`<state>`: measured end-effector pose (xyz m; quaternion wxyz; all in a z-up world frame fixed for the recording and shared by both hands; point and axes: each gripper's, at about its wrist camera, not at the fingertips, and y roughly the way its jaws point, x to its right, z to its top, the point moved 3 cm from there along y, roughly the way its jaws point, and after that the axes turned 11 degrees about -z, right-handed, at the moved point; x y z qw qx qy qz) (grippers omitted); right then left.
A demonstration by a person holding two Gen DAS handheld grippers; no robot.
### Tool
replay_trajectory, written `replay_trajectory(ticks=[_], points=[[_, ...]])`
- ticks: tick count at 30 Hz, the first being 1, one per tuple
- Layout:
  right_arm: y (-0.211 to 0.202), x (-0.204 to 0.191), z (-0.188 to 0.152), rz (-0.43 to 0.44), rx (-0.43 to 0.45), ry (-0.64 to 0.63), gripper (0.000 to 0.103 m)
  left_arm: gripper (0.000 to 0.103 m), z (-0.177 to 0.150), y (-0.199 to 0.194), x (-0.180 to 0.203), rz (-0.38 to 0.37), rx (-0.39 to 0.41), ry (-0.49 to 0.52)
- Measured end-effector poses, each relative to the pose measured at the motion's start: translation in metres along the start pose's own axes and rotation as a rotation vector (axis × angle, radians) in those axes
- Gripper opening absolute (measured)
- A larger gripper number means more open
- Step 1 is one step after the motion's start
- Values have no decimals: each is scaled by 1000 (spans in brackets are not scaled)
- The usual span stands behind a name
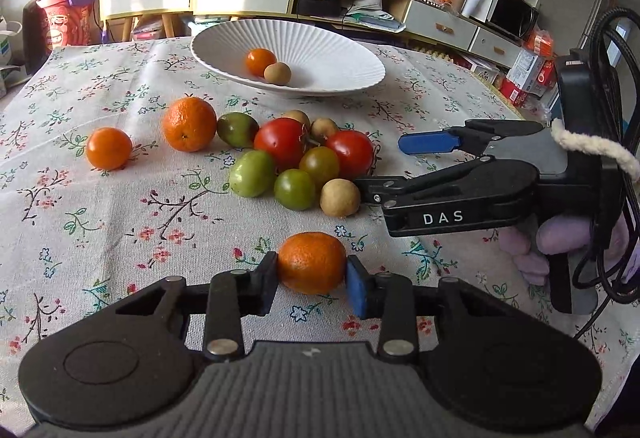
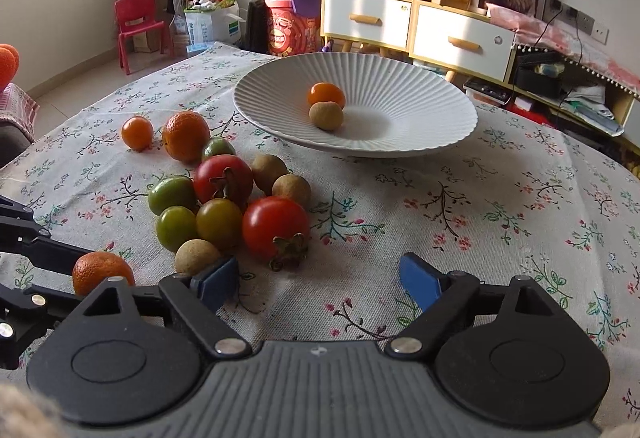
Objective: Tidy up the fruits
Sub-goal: 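Grasp the large orange with the left tool while the right tool grasps the red tomato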
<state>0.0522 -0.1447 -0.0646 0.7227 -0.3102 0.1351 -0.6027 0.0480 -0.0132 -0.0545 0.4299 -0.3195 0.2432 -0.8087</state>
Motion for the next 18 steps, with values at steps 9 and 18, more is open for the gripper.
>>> replay_trajectory(ticks=[9,18], points=[[-5,-10,7,49,26,-46,41,25,3,1,-3,-5,-9,-16],[-8,-12,10,67,24,-47,32,25,3,-1,-6,-10,-9,-33]])
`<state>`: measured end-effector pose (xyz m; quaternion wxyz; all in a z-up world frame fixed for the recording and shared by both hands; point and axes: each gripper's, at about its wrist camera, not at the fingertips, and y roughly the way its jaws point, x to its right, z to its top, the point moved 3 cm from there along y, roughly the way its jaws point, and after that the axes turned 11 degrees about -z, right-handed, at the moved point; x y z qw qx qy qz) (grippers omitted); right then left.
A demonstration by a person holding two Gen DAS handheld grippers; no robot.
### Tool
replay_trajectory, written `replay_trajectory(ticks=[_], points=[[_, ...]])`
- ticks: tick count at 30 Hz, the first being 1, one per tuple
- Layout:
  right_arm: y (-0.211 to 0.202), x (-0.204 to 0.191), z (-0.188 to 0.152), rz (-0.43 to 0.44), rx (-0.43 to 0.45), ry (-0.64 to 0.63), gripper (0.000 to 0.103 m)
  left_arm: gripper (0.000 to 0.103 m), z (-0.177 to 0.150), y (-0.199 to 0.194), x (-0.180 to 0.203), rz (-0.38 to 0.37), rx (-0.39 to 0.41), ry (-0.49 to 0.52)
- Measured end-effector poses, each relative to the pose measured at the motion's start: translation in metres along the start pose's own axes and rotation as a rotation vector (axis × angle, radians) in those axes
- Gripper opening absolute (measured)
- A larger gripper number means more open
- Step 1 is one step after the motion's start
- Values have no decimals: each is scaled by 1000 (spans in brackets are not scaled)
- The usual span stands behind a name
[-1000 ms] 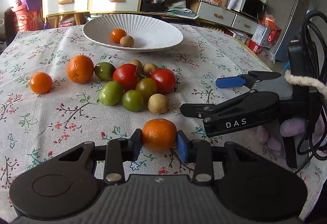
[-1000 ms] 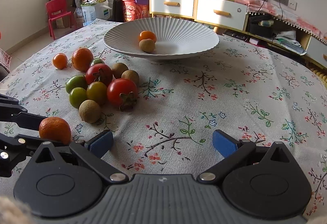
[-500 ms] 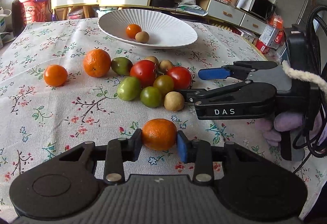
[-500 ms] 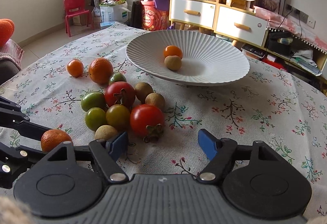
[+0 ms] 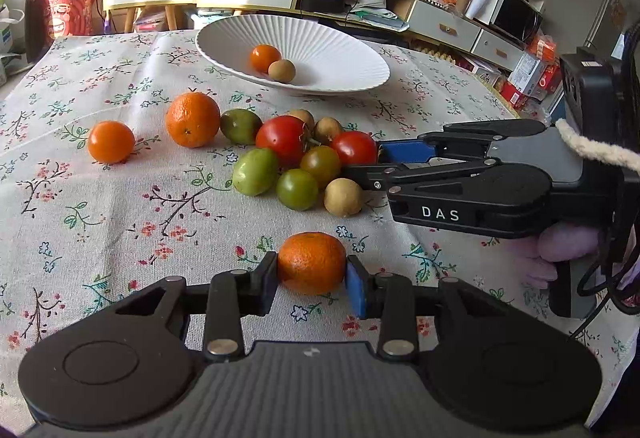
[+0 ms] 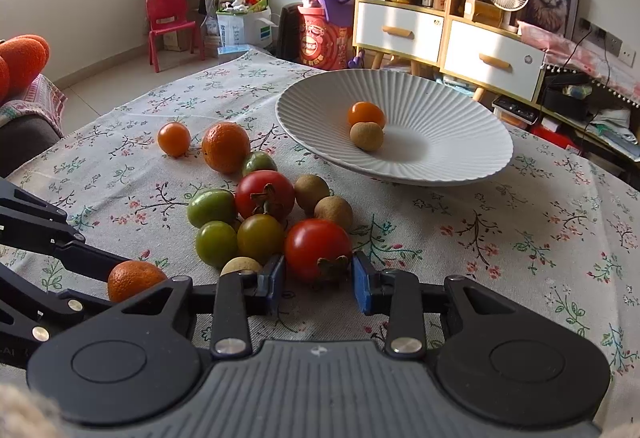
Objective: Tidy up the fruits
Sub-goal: 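Grasp the large orange with the left tool while the right tool grasps the red tomato, then carry the orange and red tomato in both tools over the bowl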
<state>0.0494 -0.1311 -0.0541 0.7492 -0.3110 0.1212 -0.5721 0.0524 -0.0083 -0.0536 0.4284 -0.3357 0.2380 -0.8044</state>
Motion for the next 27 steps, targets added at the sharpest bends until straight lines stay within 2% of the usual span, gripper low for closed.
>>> replay_trajectory(ticks=[12,20,27], points=[[-12,5,2,5,-25,38,32,25,16,-10,-2,5,49,-9],[-21,14,17,6,24,89,31,25,43,-12,0,21,114,13],[-12,38,38,-14,38,166,31,25,78,5,6,-20,153,12]])
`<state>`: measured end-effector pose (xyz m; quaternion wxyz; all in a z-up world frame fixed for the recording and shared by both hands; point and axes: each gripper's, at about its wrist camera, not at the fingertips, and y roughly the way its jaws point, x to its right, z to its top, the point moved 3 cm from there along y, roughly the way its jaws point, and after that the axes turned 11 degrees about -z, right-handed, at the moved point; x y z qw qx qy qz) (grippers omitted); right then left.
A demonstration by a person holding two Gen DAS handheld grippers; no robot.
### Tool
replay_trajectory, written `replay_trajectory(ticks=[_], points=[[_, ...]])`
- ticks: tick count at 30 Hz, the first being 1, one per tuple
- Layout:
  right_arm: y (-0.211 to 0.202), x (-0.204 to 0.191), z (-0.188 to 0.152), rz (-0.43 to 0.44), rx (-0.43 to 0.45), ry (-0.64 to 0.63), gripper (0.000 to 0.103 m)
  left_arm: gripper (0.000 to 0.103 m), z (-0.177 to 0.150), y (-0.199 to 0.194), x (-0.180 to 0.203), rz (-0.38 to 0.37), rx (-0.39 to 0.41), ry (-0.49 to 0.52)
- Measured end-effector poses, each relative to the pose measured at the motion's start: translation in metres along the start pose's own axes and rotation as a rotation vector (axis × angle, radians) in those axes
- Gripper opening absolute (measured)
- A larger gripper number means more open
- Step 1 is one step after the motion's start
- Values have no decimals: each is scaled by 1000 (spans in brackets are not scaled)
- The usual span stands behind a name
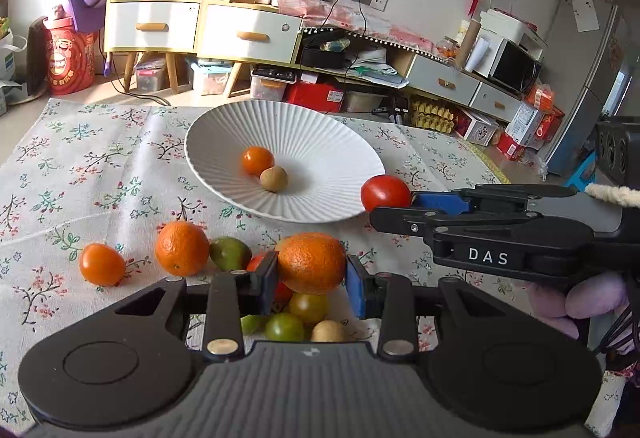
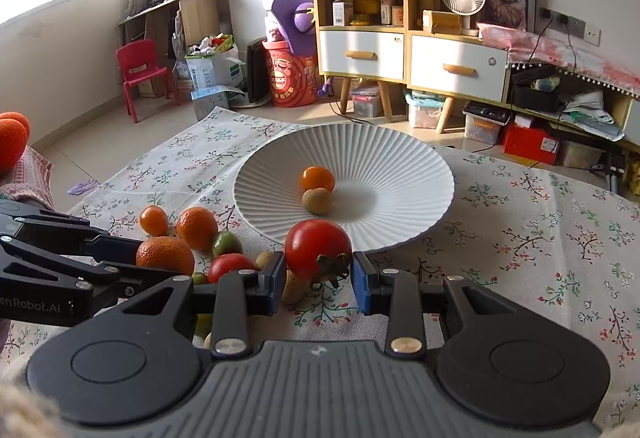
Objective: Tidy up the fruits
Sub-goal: 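Carry the orange and red tomato in both tools over the bowl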
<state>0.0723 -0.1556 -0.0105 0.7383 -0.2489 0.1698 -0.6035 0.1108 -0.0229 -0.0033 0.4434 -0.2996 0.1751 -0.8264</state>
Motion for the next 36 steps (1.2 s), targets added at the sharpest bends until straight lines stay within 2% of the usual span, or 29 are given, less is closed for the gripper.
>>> replay_trajectory(ticks=[6,10,17,26,36], points=[[21,24,26,11,14,12,32,25,23,36,8,-11,19,103],[43,39,40,31,-2,38,31,25,31,63,1,-6,9,90],[75,49,50,71,-60,-2,31,25,29,94,-2,10,-29,100],[92,40,48,98,-110,-68,32,25,31,100,-13,20,-25,76],[104,36,50,90,-139,-78,32,25,32,100,-20,16,-14,57]])
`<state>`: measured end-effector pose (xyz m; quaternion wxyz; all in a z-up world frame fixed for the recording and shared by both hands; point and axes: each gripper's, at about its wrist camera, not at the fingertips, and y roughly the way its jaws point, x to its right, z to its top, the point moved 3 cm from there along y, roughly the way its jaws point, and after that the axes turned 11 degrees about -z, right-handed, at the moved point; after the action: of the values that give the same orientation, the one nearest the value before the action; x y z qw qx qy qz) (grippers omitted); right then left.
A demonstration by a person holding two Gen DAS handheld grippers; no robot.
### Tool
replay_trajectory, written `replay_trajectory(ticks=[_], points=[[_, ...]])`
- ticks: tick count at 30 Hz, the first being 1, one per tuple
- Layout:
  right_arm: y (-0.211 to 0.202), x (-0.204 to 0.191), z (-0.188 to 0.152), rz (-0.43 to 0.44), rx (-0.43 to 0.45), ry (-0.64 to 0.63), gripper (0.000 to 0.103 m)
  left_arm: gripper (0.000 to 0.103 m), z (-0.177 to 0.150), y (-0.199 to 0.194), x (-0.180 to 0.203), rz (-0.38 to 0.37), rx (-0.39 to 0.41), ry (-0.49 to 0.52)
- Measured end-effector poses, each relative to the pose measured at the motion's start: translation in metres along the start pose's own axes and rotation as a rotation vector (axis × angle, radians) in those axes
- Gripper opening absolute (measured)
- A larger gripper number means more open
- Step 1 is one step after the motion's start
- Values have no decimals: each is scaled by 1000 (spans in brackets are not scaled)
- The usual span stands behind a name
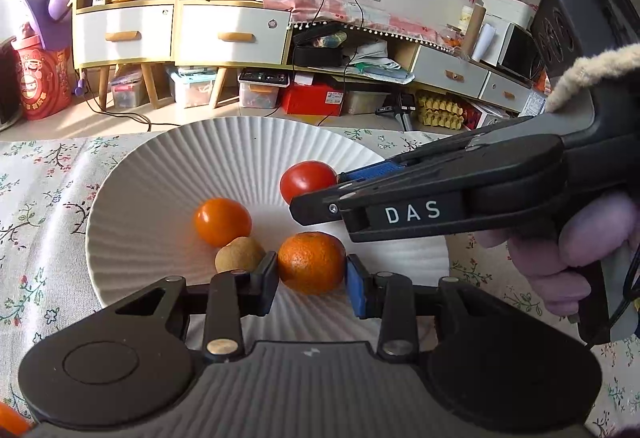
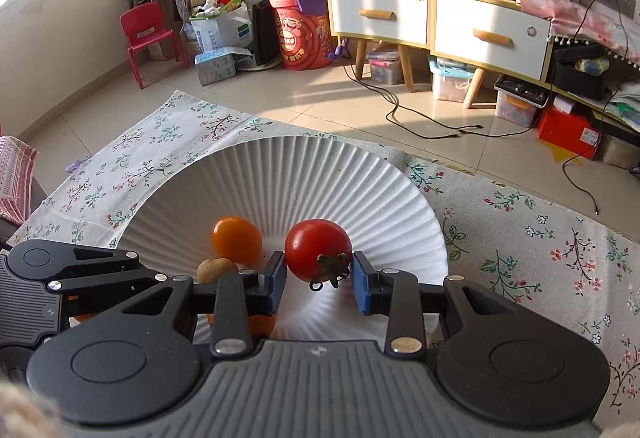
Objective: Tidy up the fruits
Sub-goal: 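Carry the orange and red tomato in both tools over the bowl, then open both tools to release the orange and tomato into the bowl, then move the left tool to an orange tomato while the right tool approaches a kiwi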
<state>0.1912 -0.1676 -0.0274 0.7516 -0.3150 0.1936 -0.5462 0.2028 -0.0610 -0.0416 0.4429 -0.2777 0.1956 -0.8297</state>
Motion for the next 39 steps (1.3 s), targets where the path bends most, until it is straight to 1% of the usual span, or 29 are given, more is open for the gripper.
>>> replay_trajectory(ticks=[10,13,14,15,16,18,20,21,22,23,24,25,27,29,32,34,35,37,39], points=[[6,-2,3,-9,-14,-7,32,26,3,1,0,2,-4,2],[4,-3,5,-18,-17,-9,32,28,4,-2,2,7,4,11],[2,-3,5,-20,-12,-5,33,32,3,-3,2,5,6,12],[-2,-3,6,-23,-3,2,36,36,4,-5,3,4,9,14],[-6,-2,7,-23,7,9,41,38,4,-8,4,4,11,17],[-13,-1,7,-23,16,6,44,48,4,-13,7,7,15,31],[-21,-2,6,-41,23,0,45,52,5,-18,10,15,18,47],[-25,-1,5,-46,29,2,49,54,6,-21,12,16,18,53],[-29,0,4,-50,36,8,55,56,6,-24,13,17,19,57],[-34,1,3,-55,44,16,59,61,7,-27,14,19,22,59],[-38,2,2,-60,52,23,66,65,6,-32,16,21,28,64],[-43,2,0,-64,58,27,69,67,6,-36,17,22,34,67],[-50,3,-2,-77,65,28,70,73,5,-43,19,24,40,64],[-55,4,-5,-99,69,35,72,77,3,-49,20,27,39,64],[-64,5,-9,-118,78,53,75,81,0,-59,20,45,37,80],[-72,4,-14,-121,90,71,81,86,-4,-66,20,57,35,82],[-75,4,-17,-121,95,79,83,90,-6,-71,19,66,36,82],[-79,3,-23,-126,99,90,90,92,-10,-77,17,83,31,80],[-82,0,-30,-147,96,79,91,94,-15,-82,13,99,16,76]])
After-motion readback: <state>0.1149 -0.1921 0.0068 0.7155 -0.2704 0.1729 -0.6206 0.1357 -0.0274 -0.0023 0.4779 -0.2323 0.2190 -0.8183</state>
